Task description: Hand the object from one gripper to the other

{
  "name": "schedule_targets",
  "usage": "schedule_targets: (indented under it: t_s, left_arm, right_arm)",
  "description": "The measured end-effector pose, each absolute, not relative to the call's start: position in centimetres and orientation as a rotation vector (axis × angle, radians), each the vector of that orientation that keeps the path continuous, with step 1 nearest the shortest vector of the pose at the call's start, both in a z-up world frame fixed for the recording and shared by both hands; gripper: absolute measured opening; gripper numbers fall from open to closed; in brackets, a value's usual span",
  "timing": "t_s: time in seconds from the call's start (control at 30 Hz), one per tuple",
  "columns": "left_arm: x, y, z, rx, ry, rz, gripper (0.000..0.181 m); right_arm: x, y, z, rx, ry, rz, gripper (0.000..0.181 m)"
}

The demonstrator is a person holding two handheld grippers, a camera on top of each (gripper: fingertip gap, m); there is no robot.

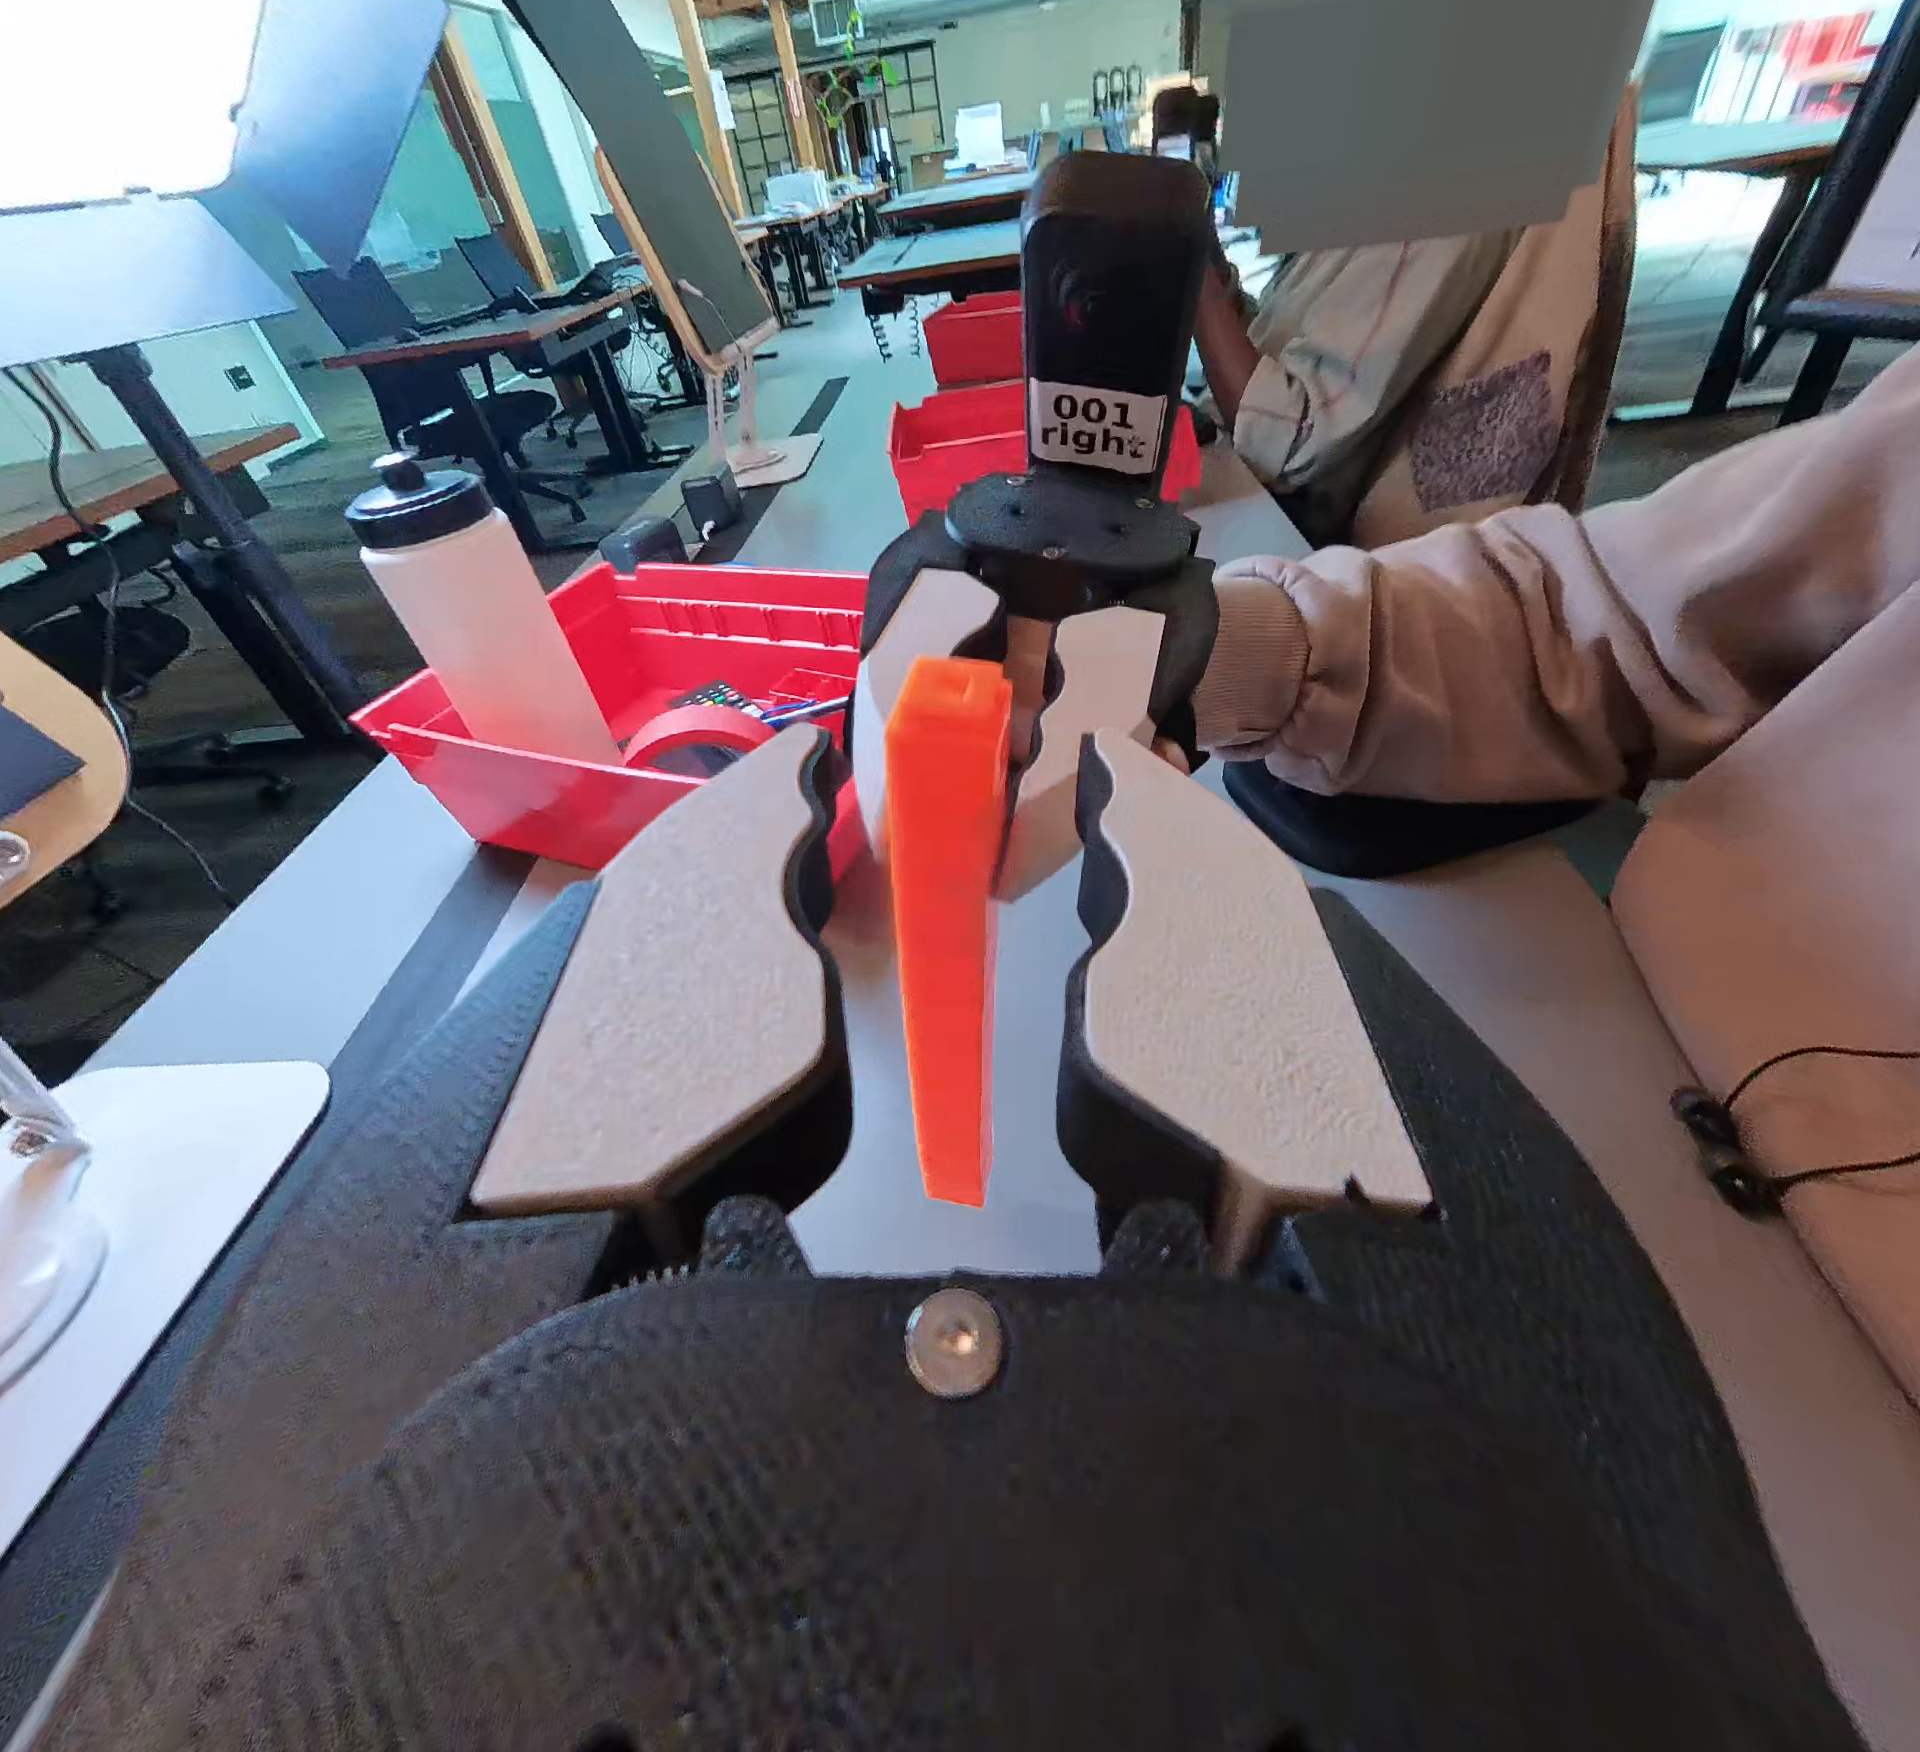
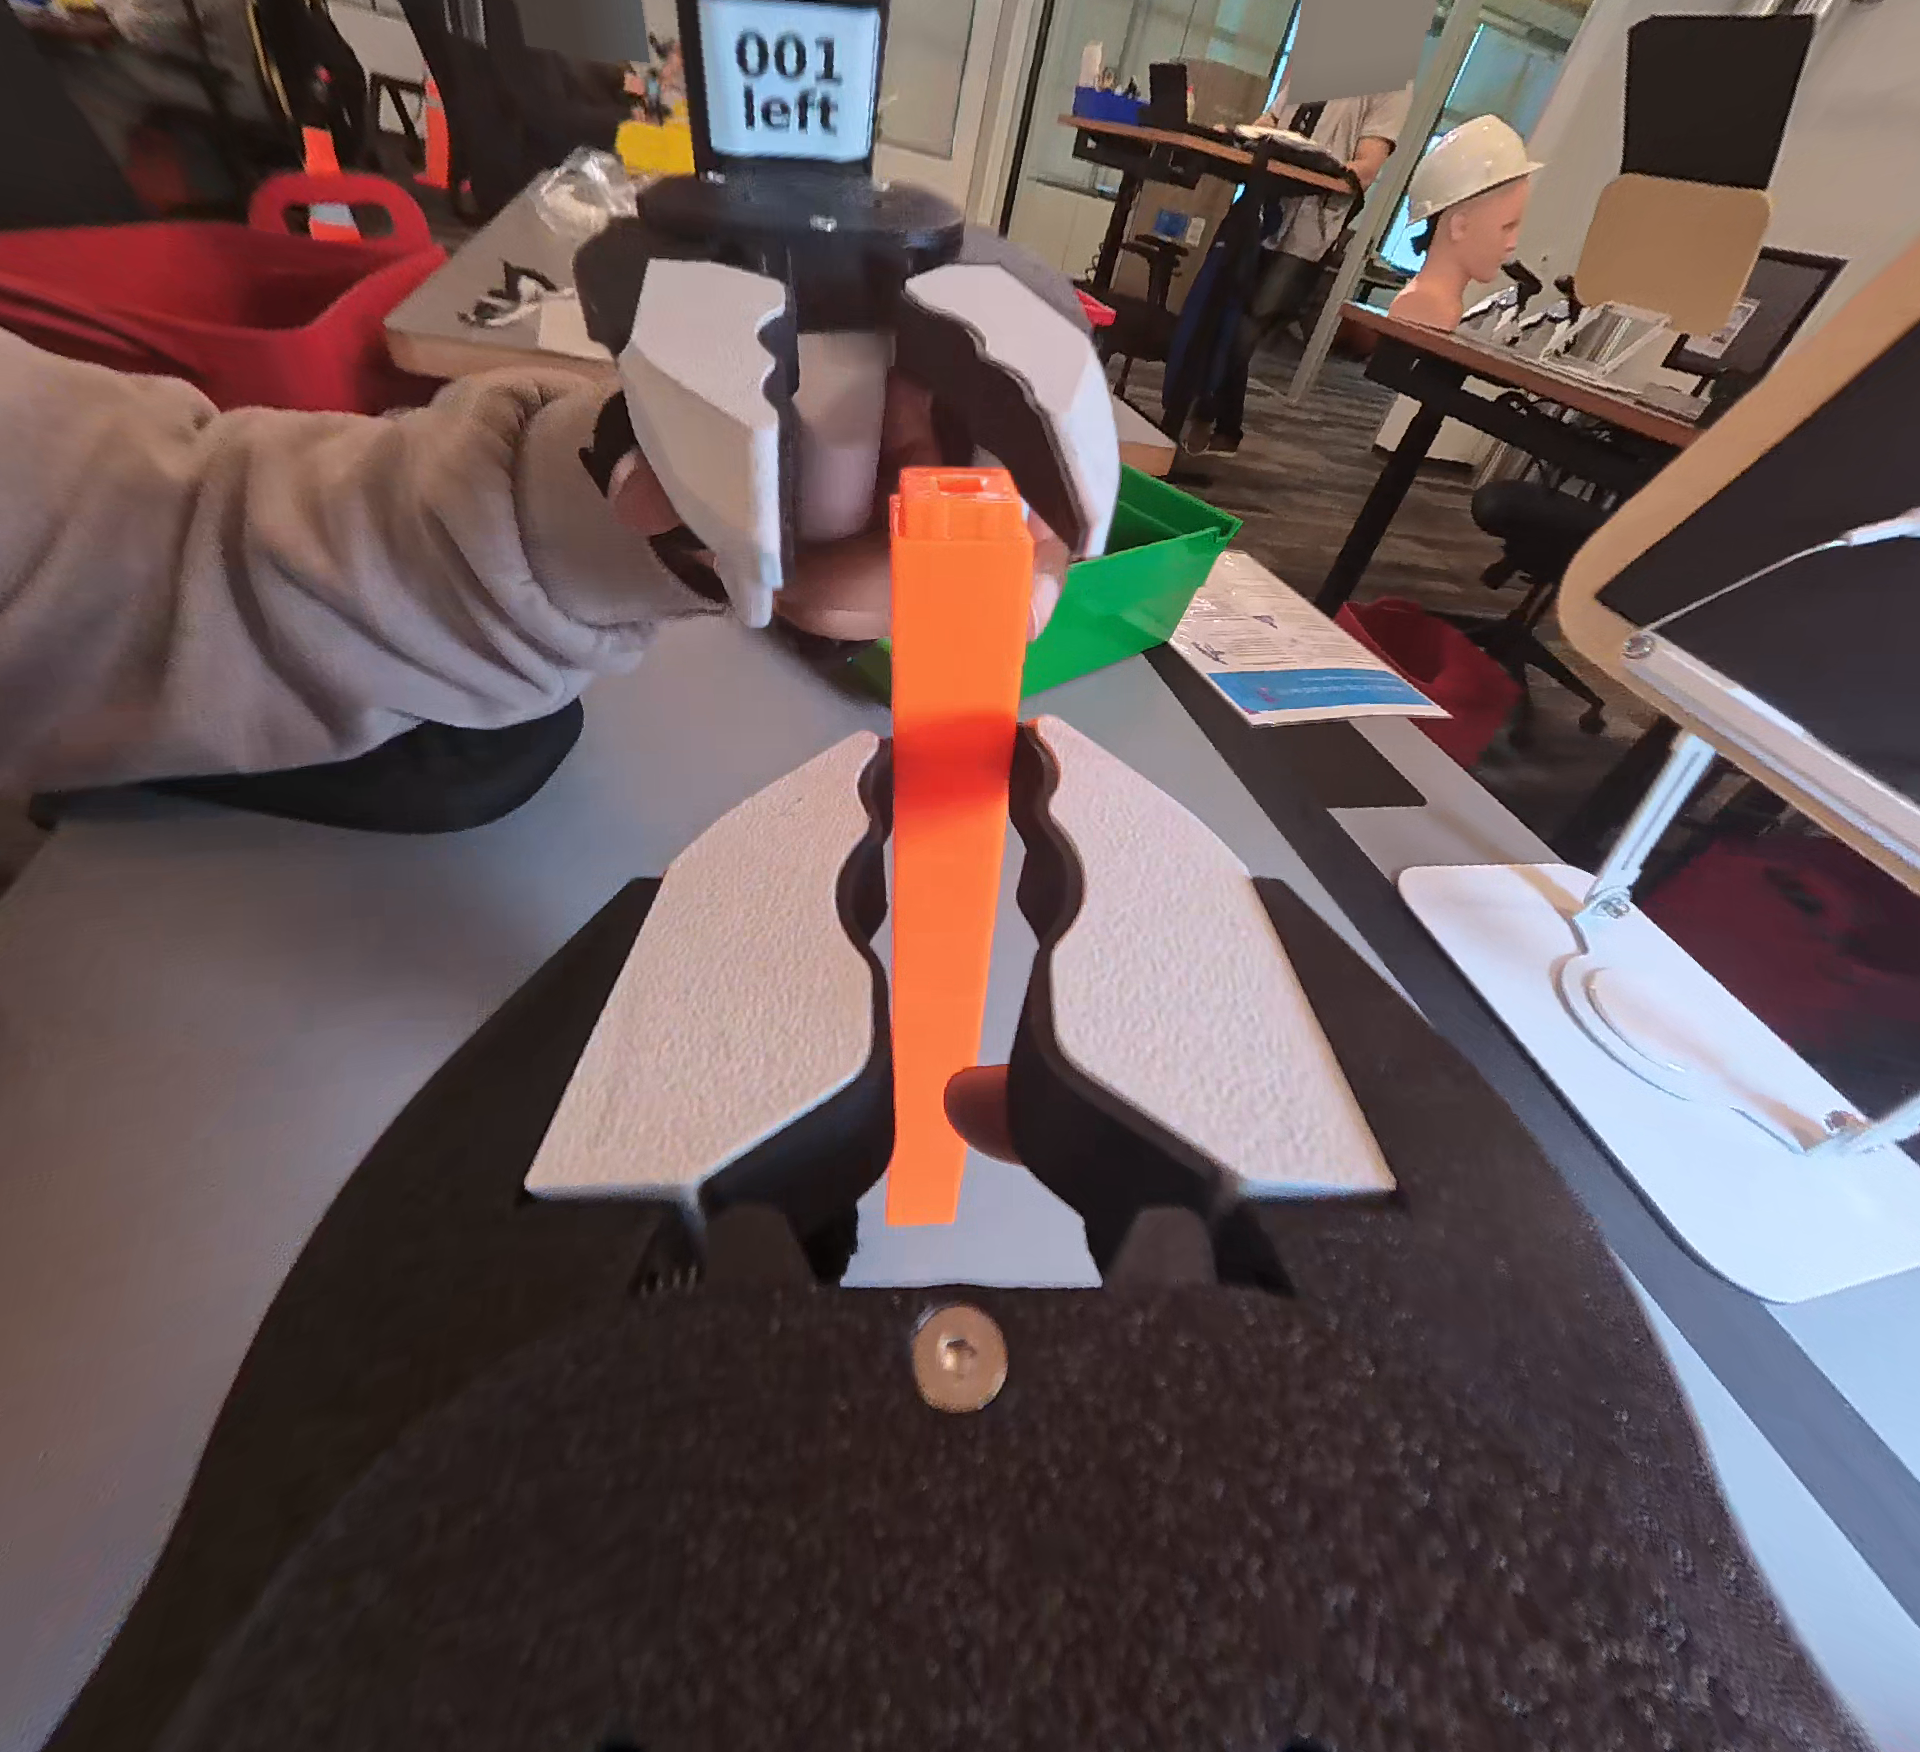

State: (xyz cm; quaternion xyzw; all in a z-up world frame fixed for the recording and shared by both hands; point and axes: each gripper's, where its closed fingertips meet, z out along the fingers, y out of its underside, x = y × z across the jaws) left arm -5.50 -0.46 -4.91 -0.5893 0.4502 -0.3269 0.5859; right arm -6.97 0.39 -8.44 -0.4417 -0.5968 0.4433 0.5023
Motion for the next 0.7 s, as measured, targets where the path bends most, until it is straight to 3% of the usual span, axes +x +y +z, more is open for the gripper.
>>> schedule_targets:
  t_s: [0.1,0.27,0.37,0.5,0.7]
  left_arm:
    - [-4.7,-0.5,-6.0,-1.421,1.127,-0.637,0.024]
    - [-5.1,-1.0,-3.5,-1.281,1.152,-0.340,0.022]
    - [-6.0,-1.5,-1.5,-1.165,1.134,-0.161,0.022]
    - [-6.8,-2.5,0.4,-0.971,1.147,0.150,0.022]
    - [-4.7,-3.5,-0.7,-0.742,1.274,0.521,0.022]
  right_arm:
    - [-7.5,-0.3,-8.9,-1.049,-1.477,1.016,0.021]
    - [-6.8,0.8,-6.4,-1.131,-1.304,1.165,0.032]
    - [-6.3,0.8,-6.5,-1.317,-1.247,1.526,0.046]
    - [-6.2,0.3,-5.2,-1.408,-0.973,2.156,0.045]
    - [-7.1,-1.9,-3.0,-1.346,-0.811,2.396,0.057]
